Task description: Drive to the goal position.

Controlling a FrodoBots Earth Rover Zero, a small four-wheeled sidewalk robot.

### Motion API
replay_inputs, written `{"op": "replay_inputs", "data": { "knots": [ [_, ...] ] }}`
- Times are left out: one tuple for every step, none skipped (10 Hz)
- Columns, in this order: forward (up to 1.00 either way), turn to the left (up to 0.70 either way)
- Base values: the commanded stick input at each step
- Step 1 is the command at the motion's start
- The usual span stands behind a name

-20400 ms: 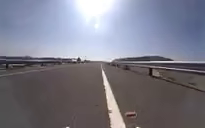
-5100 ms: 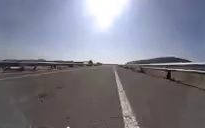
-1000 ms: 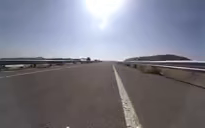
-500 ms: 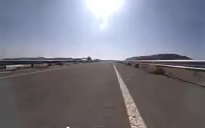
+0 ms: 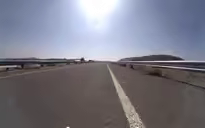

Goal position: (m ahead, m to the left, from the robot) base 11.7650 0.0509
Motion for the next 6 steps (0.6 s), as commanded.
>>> {"op": "replay_inputs", "data": {
  "knots": [
    [0.7, 0.0],
    [0.7, 0.0],
    [0.7, 0.0],
    [0.7, 0.0],
    [0.7, 0.0],
    [0.7, 0.0]
  ]
}}
